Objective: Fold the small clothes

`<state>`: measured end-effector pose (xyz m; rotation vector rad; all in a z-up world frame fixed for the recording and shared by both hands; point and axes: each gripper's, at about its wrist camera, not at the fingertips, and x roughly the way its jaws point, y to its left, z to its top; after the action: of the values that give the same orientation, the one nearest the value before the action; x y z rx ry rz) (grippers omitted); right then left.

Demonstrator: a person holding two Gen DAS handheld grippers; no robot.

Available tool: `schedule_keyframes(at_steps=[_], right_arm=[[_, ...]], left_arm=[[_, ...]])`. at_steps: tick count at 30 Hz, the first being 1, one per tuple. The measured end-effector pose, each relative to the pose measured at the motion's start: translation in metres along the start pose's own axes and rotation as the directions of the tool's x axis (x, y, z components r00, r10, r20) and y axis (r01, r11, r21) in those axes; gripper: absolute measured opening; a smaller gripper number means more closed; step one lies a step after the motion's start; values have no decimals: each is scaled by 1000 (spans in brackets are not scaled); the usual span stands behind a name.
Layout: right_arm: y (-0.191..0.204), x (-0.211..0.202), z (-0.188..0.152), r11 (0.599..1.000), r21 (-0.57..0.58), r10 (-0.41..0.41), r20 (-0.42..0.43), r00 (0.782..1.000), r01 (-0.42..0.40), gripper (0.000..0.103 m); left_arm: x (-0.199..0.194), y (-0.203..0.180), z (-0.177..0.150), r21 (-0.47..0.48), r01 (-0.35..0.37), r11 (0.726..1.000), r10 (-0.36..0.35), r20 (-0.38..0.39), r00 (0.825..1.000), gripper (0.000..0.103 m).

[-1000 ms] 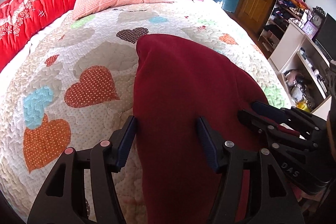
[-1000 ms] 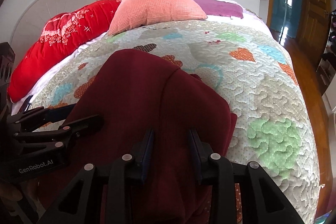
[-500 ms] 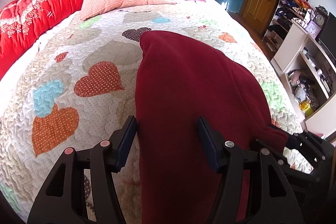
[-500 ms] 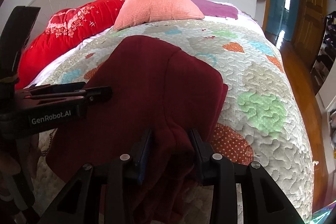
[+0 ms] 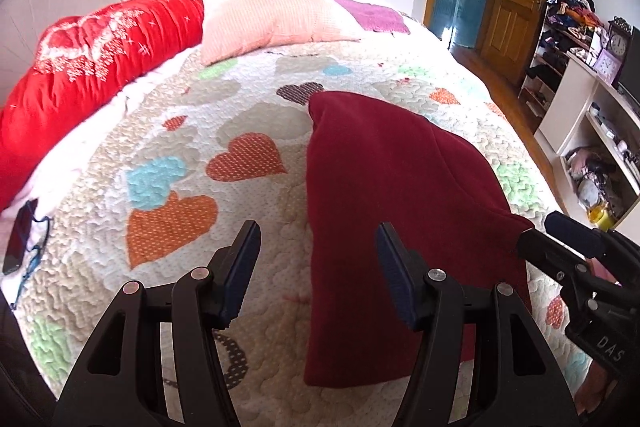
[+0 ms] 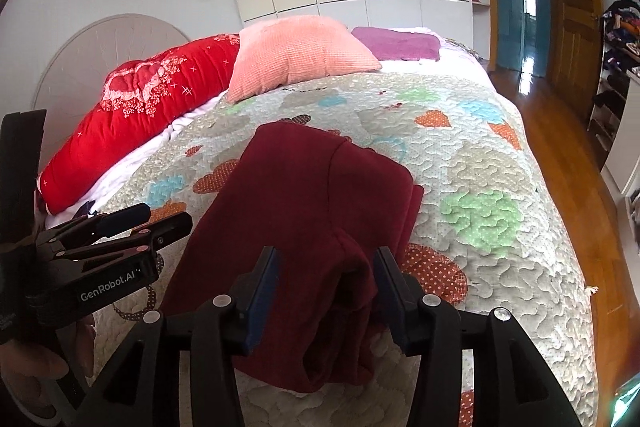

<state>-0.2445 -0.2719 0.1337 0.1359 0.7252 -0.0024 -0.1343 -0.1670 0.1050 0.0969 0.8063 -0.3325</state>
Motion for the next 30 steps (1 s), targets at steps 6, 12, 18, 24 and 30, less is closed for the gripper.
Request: schedule_keyframes(at_steps=[6, 12, 18, 24, 30], right_arm=[[3, -12, -3, 1000, 7, -19, 22, 1000, 19, 49], [4, -17, -5, 1000, 5, -28, 32, 999, 27, 50], [7, -22, -6, 1000, 3, -29, 42, 999, 29, 53], [8, -23, -7, 999, 5, -33, 48, 998, 32, 59], [6, -19, -6, 999, 7, -45, 41, 998, 45, 59]], left_arm=[[-19, 5, -7, -12, -13, 1000, 13, 58, 998, 60], [-29, 5, -13, -7, -18, 1000, 18, 95, 995, 60], [-37, 5, -14, -1, -15, 1000, 16, 128, 992, 60], [-36, 2, -17, 14, -25, 1000, 23, 132, 991, 60], [-34, 4, -18, -1, -20, 1000, 20, 127, 992, 60]])
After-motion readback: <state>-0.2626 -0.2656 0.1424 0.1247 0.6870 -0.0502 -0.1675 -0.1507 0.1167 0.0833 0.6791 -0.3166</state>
